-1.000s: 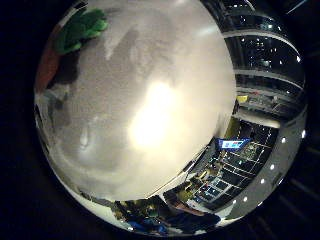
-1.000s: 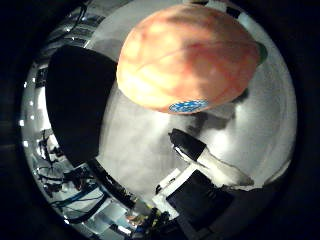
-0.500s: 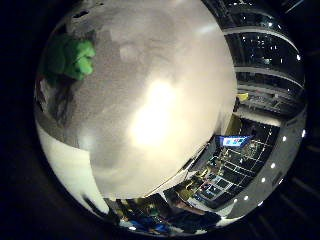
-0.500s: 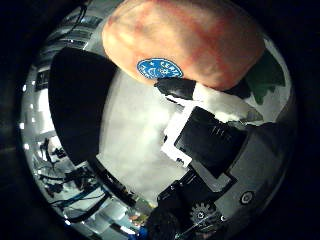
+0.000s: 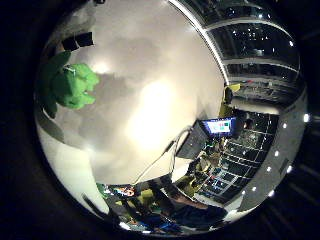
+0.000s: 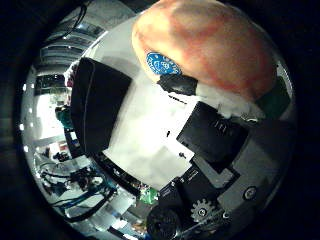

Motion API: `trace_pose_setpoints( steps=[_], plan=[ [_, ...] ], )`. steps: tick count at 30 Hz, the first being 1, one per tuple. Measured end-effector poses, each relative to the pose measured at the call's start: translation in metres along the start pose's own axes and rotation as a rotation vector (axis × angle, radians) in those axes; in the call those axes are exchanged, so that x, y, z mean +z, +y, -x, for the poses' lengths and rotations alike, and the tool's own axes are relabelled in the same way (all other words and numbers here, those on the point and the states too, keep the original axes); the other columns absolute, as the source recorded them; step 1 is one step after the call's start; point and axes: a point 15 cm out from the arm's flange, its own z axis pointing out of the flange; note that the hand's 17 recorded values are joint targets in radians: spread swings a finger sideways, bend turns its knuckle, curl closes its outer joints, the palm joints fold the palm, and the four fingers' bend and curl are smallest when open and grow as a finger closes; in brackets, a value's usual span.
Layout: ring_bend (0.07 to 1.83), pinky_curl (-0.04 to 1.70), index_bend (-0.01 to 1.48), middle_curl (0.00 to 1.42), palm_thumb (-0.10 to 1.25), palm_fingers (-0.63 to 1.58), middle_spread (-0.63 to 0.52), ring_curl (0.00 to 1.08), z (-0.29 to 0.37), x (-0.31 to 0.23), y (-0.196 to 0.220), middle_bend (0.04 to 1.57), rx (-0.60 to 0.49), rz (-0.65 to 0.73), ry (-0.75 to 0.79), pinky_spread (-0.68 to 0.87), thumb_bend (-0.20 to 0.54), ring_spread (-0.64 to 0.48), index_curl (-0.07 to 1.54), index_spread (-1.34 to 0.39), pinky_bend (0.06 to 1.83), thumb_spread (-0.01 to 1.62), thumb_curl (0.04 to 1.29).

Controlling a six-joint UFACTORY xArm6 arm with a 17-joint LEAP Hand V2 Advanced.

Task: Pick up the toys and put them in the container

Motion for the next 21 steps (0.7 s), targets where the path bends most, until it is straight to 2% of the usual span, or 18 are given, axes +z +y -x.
trace_pose_setpoints(
  steps=[6,12,15,21],
  plan=[
    [1.35,0.68,1.11,0.64,0.91,1.24,-0.11,0.58,0.012,-0.042,0.058,1.25,0.033,-0.018,0.019,-0.26,-0.019,-0.18,0.68,-0.23,1.22,0.98,0.39],
    [1.37,0.72,1.14,0.62,0.91,1.23,-0.11,0.58,0.034,-0.078,0.099,1.29,0.067,-0.021,0.025,-0.25,-0.022,-0.17,0.67,-0.22,1.21,0.98,0.41],
    [1.38,0.74,1.15,0.61,0.91,1.22,-0.11,0.58,0.054,-0.093,0.099,1.29,0.069,-0.018,0.019,-0.25,-0.022,-0.17,0.66,-0.22,1.2,0.98,0.41],
    [1.39,0.77,1.15,0.6,0.91,1.22,-0.1,0.57,0.137,-0.124,0.064,1.3,-0.006,-0.058,0.014,-0.26,-0.022,-0.17,0.66,-0.21,1.18,0.97,0.42]
  ],
)
